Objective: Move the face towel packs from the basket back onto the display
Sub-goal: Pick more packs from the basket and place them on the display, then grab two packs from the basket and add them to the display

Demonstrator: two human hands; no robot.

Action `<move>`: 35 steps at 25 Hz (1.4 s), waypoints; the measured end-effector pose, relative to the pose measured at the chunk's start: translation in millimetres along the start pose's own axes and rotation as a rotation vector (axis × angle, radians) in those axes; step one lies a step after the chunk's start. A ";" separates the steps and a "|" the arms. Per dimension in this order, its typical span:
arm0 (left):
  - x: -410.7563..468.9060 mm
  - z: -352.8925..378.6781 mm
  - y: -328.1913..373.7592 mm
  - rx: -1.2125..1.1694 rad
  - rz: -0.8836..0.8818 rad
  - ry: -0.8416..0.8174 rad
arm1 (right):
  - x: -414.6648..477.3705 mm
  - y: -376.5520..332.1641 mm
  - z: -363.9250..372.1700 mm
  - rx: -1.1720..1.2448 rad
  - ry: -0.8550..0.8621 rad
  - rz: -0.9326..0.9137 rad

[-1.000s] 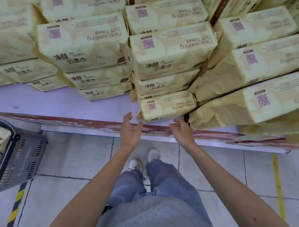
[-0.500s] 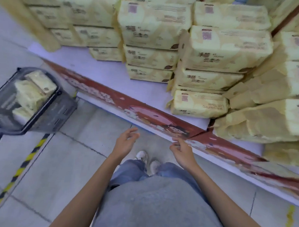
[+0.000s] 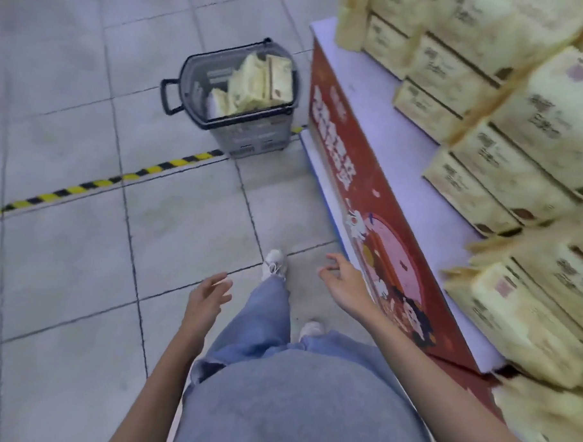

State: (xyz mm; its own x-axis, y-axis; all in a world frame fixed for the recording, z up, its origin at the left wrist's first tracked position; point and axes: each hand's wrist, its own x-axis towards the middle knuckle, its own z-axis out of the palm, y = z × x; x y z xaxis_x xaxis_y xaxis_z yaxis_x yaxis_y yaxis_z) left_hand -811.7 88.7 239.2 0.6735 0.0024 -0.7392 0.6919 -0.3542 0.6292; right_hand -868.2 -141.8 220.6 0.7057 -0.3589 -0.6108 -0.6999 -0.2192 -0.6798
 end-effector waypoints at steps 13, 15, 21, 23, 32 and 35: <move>179.1 -58.3 199.9 -0.053 0.074 -0.057 | 174.7 -183.3 50.9 -0.063 -0.075 -0.017; 204.2 -59.1 238.4 -0.037 0.092 -0.081 | 195.1 -195.9 43.3 -0.041 -0.012 0.012; 281.6 -55.2 310.1 -0.030 0.070 -0.108 | 281.1 -239.4 21.5 -0.005 0.067 0.092; 311.6 -55.6 328.2 -0.049 0.025 -0.080 | 323.5 -262.7 16.3 0.021 0.039 0.104; 436.6 -48.5 444.8 -0.114 -0.147 0.062 | 517.7 -393.6 -11.9 -0.008 -0.046 0.114; 484.1 -34.3 485.2 -0.109 -0.148 0.062 | 574.0 -423.8 -15.3 -0.042 -0.052 0.108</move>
State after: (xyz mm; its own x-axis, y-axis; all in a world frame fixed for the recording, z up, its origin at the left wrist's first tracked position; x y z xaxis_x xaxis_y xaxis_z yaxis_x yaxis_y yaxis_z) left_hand -141.1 -49.9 194.9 0.5746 0.1055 -0.8116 0.8064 -0.2426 0.5393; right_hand -168.2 -268.8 164.2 0.6303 -0.3352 -0.7003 -0.7751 -0.2198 -0.5924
